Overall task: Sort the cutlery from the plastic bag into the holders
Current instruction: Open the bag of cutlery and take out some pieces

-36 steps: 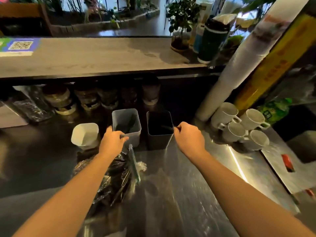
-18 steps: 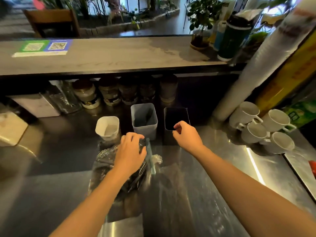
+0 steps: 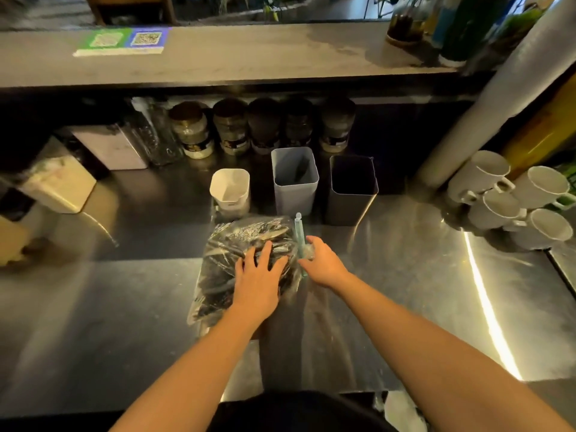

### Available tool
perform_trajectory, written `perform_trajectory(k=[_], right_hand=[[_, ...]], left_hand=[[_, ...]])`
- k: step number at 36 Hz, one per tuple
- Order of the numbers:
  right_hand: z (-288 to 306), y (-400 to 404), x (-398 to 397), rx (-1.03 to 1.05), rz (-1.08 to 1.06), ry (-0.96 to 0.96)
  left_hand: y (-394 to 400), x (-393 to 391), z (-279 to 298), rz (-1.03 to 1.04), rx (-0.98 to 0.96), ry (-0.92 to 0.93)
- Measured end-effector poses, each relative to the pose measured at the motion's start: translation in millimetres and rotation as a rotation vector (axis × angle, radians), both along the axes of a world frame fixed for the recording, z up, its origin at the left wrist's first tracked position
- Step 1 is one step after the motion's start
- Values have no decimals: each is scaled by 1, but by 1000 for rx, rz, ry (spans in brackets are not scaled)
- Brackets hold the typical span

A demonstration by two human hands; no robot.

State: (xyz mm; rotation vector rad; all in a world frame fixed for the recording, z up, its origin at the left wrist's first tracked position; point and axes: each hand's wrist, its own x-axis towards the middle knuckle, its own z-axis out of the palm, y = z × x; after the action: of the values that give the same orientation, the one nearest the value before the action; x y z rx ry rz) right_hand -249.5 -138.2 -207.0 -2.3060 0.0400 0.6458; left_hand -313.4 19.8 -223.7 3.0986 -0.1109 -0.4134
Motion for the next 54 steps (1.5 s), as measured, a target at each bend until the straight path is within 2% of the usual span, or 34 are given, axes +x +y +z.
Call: perform_trajectory(k=[5, 9, 12, 15, 17, 19, 23, 26, 29, 32, 34, 36, 40, 44, 50, 54], right_hand=[[-12, 14, -1, 3, -36, -16], [-14, 24, -4, 59, -44, 77], [-17, 32, -10, 55, -69, 57], [-25, 36, -14, 101, -155, 34], [-27, 38, -16, 138, -182, 41], [-22, 38, -19, 199, -201, 45], [-17, 39, -19, 280, -175, 60], [-25, 43, -20, 359, -311, 168], [-27, 48, -21, 574, -554, 339], [-25, 44, -19, 743, -813, 374], [-27, 36, -16, 730, -861, 318], [-28, 25, -15, 671, -820, 272], [-19, -5, -19, 482, -603, 240], [-8, -43, -21, 419, -452, 311], [-9, -122, -17, 352, -349, 580], [-23, -174, -8, 308, -456, 499]], left_hand=[[14, -12, 4, 18, -10, 23], [14, -16, 26, 83, -67, 115], [13, -1, 44, 106, -139, -8], [16, 28, 46, 34, -262, -157], [19, 43, 44, -23, -328, -52], [23, 51, 43, 21, -398, 99], [36, 61, 39, 92, -548, 112], [41, 62, 37, 143, -645, 81], [45, 58, 33, 187, -687, 38], [49, 52, 32, 175, -684, -24], [47, 49, 37, 114, -675, -42], [40, 49, 43, 72, -751, -3], [7, 53, 53, -42, -772, 179], [-35, 60, 52, -53, -755, 222], [-97, 82, 34, 186, -939, 235], [-148, 98, 15, 420, -1025, 229]])
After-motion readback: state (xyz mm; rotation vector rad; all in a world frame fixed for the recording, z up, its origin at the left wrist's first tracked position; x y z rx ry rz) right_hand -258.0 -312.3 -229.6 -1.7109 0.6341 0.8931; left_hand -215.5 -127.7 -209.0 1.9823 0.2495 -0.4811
